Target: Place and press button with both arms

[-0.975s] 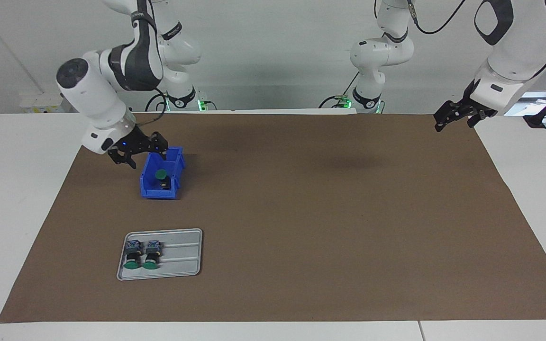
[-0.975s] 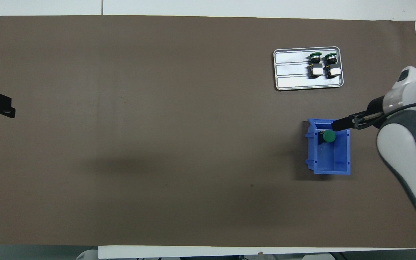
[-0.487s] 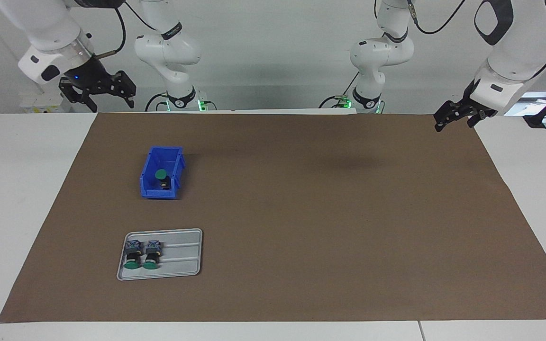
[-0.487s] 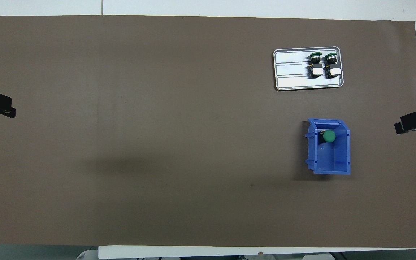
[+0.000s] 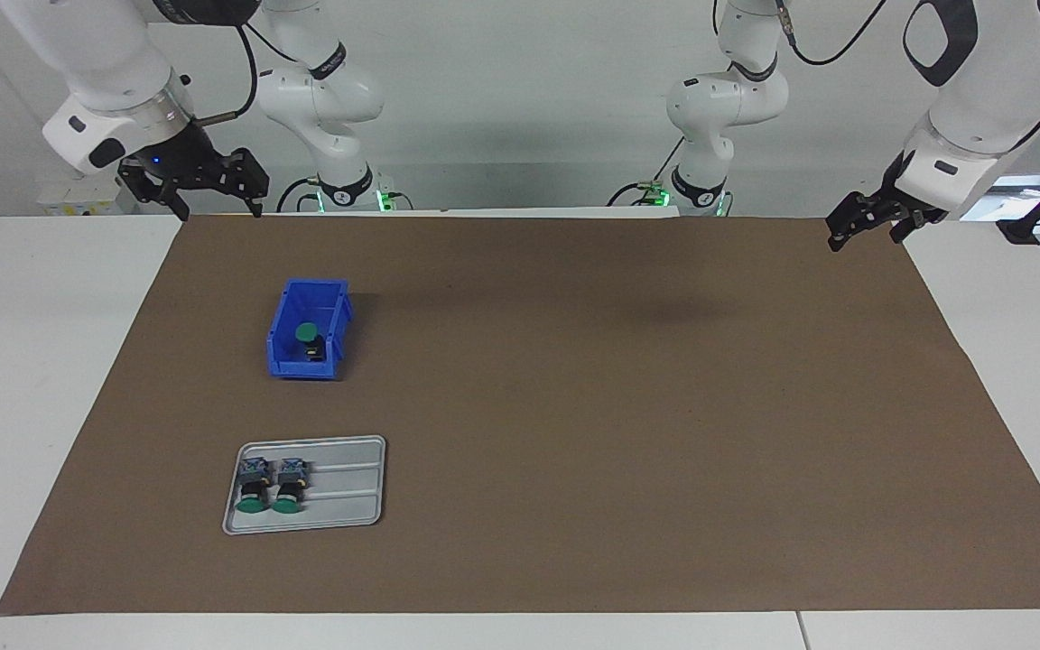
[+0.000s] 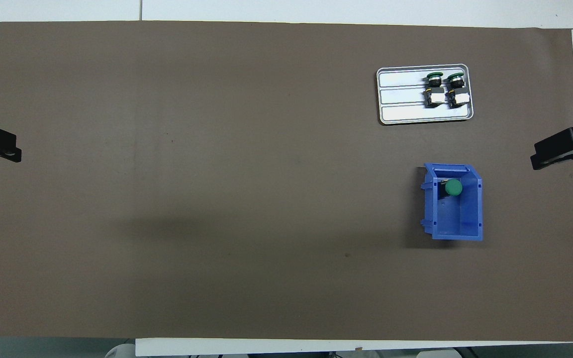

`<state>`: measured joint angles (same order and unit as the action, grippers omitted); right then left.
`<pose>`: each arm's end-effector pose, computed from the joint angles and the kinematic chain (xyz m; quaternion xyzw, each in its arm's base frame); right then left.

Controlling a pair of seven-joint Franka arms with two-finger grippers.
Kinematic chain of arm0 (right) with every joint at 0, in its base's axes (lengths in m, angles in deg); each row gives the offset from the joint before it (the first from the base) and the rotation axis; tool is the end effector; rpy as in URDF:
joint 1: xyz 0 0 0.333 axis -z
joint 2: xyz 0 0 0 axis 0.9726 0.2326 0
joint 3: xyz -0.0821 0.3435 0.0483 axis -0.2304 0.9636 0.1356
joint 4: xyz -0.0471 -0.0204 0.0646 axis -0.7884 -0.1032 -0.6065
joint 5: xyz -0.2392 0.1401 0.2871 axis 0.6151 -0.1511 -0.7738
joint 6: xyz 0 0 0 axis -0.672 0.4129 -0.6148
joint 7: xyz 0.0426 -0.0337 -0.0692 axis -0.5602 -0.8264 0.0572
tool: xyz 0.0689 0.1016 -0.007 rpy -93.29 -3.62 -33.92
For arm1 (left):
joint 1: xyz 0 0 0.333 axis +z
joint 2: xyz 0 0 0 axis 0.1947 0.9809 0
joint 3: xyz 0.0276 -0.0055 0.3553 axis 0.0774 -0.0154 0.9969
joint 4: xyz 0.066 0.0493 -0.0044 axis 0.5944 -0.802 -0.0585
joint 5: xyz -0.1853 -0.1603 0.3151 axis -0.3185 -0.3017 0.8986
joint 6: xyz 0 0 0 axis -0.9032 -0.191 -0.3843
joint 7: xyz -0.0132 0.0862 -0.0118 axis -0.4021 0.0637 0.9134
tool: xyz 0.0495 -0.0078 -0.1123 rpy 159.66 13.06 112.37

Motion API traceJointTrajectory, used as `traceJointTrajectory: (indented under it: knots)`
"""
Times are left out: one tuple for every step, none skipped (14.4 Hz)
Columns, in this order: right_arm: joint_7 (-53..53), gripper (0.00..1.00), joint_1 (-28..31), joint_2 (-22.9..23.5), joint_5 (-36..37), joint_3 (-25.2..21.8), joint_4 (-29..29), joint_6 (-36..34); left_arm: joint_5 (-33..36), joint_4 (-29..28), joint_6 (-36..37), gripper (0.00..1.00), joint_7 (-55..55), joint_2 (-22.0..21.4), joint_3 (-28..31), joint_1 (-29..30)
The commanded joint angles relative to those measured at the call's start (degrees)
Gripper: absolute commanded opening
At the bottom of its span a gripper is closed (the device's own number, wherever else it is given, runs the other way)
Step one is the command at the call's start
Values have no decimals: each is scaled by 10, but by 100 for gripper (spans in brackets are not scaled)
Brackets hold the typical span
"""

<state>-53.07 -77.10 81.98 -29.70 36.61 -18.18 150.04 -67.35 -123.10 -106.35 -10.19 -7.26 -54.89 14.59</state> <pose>0.5290 -0.0078 0.6711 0.9964 0.0156 -0.0832 0.0061 0.5300 -0.0323 0.6324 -0.9981 -0.0059 0.0580 0.0198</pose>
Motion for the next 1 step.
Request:
traceJointTrajectory:
  knots:
    - [-4,100,1,2,6,0,13,-10,5,-17,-11,100,-6,-16,-4,2]
